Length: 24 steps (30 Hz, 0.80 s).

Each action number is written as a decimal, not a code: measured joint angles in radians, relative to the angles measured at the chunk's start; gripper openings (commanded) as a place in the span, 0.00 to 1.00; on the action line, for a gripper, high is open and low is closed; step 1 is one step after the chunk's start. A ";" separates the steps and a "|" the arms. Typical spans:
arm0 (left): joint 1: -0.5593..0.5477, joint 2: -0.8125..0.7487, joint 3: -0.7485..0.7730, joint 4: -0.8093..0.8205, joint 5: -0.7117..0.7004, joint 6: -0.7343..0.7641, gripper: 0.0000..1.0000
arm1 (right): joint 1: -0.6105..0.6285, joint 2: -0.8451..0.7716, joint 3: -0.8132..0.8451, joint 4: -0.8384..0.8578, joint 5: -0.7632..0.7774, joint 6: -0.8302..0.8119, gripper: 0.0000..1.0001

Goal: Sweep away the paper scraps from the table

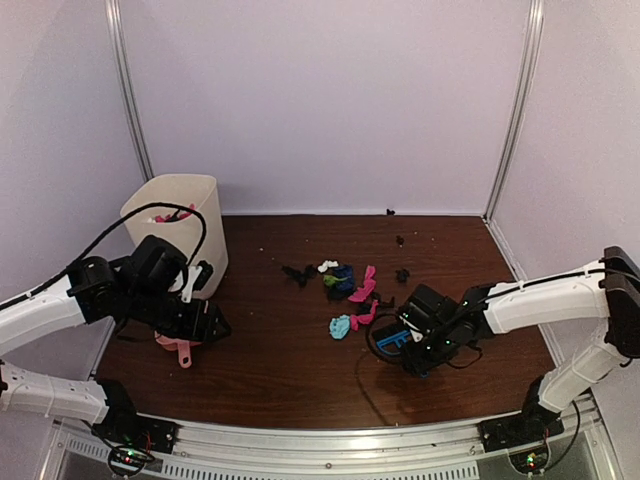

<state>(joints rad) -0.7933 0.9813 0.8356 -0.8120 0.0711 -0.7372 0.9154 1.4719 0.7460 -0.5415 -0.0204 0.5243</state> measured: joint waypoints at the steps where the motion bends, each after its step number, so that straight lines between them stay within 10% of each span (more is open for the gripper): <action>1: 0.000 0.000 0.000 0.000 0.000 -0.002 0.72 | 0.000 0.000 -0.005 0.002 -0.003 -0.001 0.46; 24: -0.007 -0.003 0.000 -0.005 0.000 -0.017 0.71 | 0.000 -0.032 -0.098 0.162 -0.025 0.024 0.05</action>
<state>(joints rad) -0.8005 0.9779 0.8356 -0.8165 0.0708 -0.7544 0.9150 1.4399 0.6479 -0.3798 -0.0452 0.5488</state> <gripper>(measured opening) 0.708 0.170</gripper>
